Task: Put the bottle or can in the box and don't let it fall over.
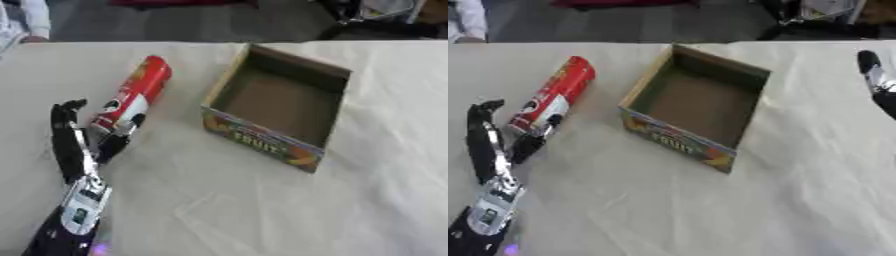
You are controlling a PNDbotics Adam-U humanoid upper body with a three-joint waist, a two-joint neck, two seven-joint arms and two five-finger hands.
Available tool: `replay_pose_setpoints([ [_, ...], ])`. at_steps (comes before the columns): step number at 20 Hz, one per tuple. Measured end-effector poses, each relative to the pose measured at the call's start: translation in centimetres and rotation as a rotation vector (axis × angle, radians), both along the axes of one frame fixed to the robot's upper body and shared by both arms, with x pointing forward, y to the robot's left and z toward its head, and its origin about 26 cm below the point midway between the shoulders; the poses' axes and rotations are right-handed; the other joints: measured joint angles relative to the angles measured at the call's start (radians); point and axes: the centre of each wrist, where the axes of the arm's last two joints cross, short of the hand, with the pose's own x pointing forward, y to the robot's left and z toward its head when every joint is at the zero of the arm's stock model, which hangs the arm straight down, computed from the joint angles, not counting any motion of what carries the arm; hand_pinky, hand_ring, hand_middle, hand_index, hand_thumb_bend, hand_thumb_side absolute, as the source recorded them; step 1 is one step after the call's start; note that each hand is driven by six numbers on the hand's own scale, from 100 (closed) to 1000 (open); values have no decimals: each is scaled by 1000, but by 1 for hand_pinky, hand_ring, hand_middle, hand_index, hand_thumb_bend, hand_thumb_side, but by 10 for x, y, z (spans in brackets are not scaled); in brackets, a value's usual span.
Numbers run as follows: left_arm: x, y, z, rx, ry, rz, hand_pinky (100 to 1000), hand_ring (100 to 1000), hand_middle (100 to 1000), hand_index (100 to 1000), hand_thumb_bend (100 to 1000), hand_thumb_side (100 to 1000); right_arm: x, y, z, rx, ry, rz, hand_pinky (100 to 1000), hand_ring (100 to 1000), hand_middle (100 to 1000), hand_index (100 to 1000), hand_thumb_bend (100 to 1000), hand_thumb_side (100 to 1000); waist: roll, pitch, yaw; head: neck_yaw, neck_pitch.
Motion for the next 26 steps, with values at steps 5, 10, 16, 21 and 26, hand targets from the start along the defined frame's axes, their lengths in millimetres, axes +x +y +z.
replay_pose_setpoints([
  [5,2,-1,-1,-1,32,-4,693,1000,783,776,989,521,0,0,0,0,0,0,807,847,728,832,621,332,0,0,0,1,-7],
  [10,5,-1,-1,-2,58,-13,609,1000,766,758,971,495,0,0,0,0,0,0,807,848,728,832,621,333,0,0,0,2,-8],
  [16,6,0,-1,-11,76,-25,525,960,749,744,923,437,0,0,0,1,0,0,807,847,728,831,619,333,0,0,-1,3,-9],
  [21,7,0,-1,-19,92,-26,489,945,736,734,860,374,0,0,0,1,0,1,806,847,728,831,617,333,0,0,-1,3,-9],
  [26,7,1,0,-33,93,-21,455,935,716,723,733,357,0,0,0,3,0,1,806,847,728,831,617,333,-2,0,-1,3,-9],
])
